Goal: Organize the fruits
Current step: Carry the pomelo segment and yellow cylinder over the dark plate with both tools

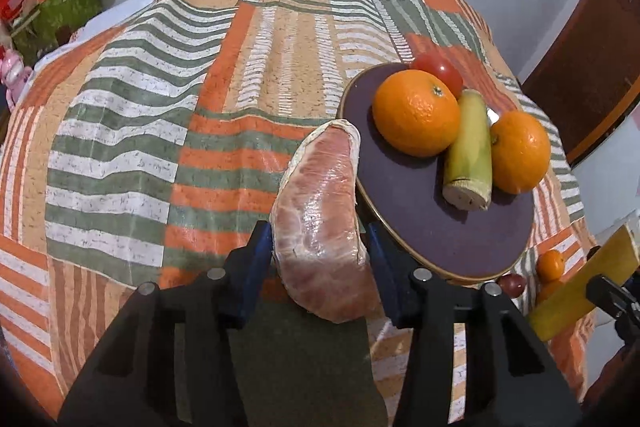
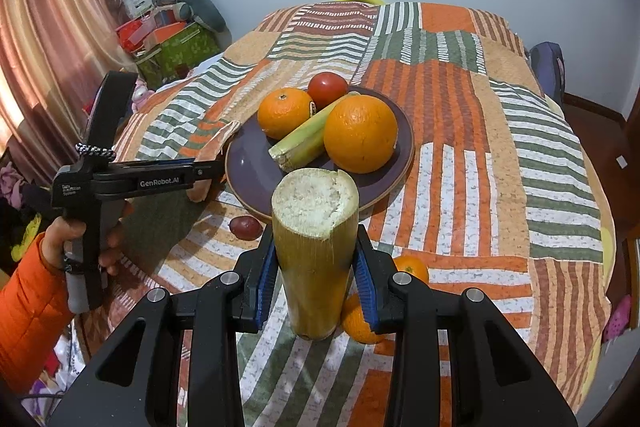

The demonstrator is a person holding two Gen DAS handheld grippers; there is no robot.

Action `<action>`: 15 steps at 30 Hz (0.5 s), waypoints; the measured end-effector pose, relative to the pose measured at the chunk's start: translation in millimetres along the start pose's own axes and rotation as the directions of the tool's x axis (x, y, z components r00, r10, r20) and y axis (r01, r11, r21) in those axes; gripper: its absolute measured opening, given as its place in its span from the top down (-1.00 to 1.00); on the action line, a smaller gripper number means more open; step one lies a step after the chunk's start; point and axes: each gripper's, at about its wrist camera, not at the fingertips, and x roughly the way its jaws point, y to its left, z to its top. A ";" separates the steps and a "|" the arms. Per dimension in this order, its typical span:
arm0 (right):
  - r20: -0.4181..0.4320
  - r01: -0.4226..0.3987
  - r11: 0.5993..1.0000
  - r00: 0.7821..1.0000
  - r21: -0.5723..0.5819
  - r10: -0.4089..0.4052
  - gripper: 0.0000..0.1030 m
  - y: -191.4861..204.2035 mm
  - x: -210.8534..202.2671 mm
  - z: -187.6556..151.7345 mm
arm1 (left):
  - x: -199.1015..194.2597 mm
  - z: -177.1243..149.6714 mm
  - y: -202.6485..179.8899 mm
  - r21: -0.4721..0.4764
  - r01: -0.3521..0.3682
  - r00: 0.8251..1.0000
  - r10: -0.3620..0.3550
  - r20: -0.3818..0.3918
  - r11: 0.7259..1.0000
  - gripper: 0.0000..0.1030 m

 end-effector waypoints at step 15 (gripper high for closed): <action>0.078 0.030 0.999 0.997 -0.019 -0.029 0.37 4.5 -22.6 21.9 | -57.5 -18.4 -4.8 0.013 -0.011 0.994 0.009 0.106 1.000 0.14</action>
